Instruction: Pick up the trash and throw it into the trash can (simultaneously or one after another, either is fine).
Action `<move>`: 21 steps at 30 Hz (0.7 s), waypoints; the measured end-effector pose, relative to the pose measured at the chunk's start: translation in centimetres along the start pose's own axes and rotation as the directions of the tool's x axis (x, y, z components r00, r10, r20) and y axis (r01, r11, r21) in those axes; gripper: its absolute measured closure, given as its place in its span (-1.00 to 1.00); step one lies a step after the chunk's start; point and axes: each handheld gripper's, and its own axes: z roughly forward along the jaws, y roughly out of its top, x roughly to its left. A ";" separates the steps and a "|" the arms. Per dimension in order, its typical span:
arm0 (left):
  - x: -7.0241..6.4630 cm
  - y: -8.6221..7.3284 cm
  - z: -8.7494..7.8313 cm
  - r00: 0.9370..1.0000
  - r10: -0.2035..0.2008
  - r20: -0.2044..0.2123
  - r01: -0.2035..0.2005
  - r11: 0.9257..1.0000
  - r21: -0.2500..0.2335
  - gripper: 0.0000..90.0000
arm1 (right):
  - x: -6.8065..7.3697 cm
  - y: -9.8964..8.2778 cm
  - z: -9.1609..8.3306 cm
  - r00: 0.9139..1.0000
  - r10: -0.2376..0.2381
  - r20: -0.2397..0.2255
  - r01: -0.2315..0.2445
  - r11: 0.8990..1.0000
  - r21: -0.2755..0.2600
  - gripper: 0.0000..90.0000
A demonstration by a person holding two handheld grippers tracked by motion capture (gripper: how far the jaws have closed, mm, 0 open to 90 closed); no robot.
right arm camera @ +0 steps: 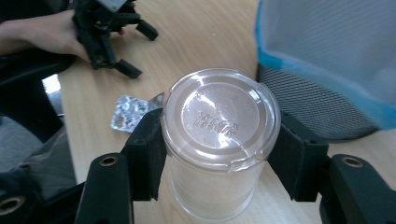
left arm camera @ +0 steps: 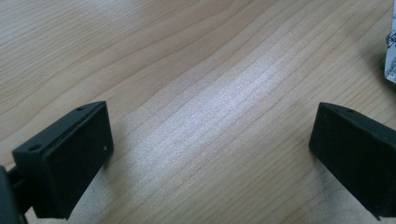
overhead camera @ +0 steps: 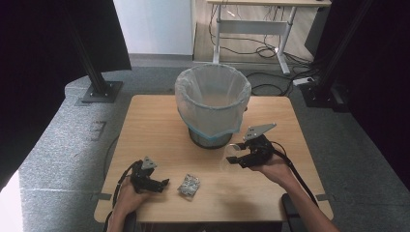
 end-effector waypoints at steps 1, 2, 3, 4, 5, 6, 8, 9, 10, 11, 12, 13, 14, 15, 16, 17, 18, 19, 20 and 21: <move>0.0 0.0 0.0 1.000 0.001 0.000 -0.001 1.000 0.000 -1.00 | -0.1 0.2 -0.1 1.000 -0.002 0.009 0.002 1.000 0.003 -0.09; 0.0 0.0 0.0 1.000 0.001 0.001 -0.001 1.000 0.002 -1.00 | -0.2 0.4 -0.2 1.000 -0.002 0.011 0.002 1.000 0.005 -0.09; 0.0 0.0 0.0 1.000 0.001 0.001 -0.001 1.000 0.000 -1.00 | -0.3 0.7 -0.4 1.000 0.001 0.008 -0.001 1.000 -0.001 -0.09; 0.0 0.0 0.0 1.000 0.001 0.001 -0.001 1.000 0.000 -1.00 | -0.4 0.9 -0.5 1.000 0.006 0.004 -0.006 1.000 -0.003 -0.09; 0.0 0.0 0.0 1.000 0.001 0.001 -0.001 1.000 0.000 -1.00 | -0.4 1.1 -0.6 1.000 0.002 0.007 -0.002 1.000 0.000 -0.09; 0.0 0.0 0.0 1.000 0.003 0.000 -0.003 1.000 0.000 -1.00 | -0.5 1.4 -0.8 1.000 -0.002 0.013 0.002 1.000 0.002 -0.09; 0.0 0.0 0.0 1.000 0.002 0.000 -0.002 1.000 0.000 -1.00 | -0.5 1.9 -1.0 1.000 -0.004 0.013 0.004 1.000 0.002 -0.09; 0.0 0.0 0.0 1.000 0.002 0.000 -0.002 1.000 0.000 -1.00 | -0.6 2.2 -1.1 1.000 -0.003 0.011 0.003 1.000 0.003 -0.09; 0.0 0.0 0.0 1.000 0.002 0.000 -0.002 1.000 0.000 -1.00 | -0.6 2.5 -1.2 1.000 -0.003 0.014 0.003 1.000 0.004 -0.09; 0.0 0.0 0.0 1.000 0.003 0.000 -0.003 1.000 0.000 -1.00 | -0.7 2.8 -1.3 1.000 -0.007 0.017 0.006 1.000 0.006 -0.09; 0.0 0.0 0.0 1.000 0.003 0.000 -0.003 1.000 0.000 -1.00 | -0.7 3.0 -1.4 1.000 -0.005 0.013 0.005 1.000 0.001 -0.09; 0.0 0.0 0.0 1.000 0.005 -0.001 -0.005 1.000 0.002 -1.00 | -0.8 3.3 -1.6 1.000 0.002 0.008 -0.002 1.000 0.000 -0.09; 0.0 0.0 0.0 1.000 0.002 -0.001 -0.002 1.000 0.000 -1.00 | -0.9 3.6 -1.7 1.000 0.005 0.009 -0.005 1.000 0.000 -0.09; 0.0 0.0 0.0 1.000 0.003 0.000 -0.003 1.000 0.000 -1.00 | -1.0 3.8 -1.8 1.000 0.008 0.008 -0.008 1.000 -0.002 -0.09; 0.0 0.0 0.0 1.000 0.003 0.000 -0.003 1.000 0.000 -1.00 | -1.2 4.1 -2.0 1.000 0.018 -0.003 -0.018 1.000 -0.010 -0.09; 0.0 0.0 0.0 1.000 0.002 0.000 -0.002 1.000 0.000 -1.00 | -1.4 4.3 -2.1 0.999 0.030 -0.013 -0.031 0.999 -0.015 -0.09; 0.0 0.0 0.0 1.000 0.002 0.000 -0.002 1.000 0.000 -1.00 | -1.5 4.5 -2.2 0.999 0.030 -0.009 -0.031 0.999 -0.015 -0.09; 0.0 0.0 0.0 1.000 0.001 0.001 -0.001 1.000 0.000 -1.00 | -1.7 4.7 -2.3 0.999 0.032 -0.005 -0.032 0.999 -0.012 -0.09; 0.0 0.0 0.0 1.000 0.002 0.002 -0.002 1.000 0.001 -1.00 | -1.8 4.9 -2.4 0.999 0.034 -0.002 -0.034 0.999 -0.011 -0.09; 0.0 0.0 0.0 1.000 0.001 0.001 -0.001 1.000 0.000 -1.00 | -1.9 5.1 -2.6 0.999 0.037 -0.001 -0.037 0.999 -0.013 -0.09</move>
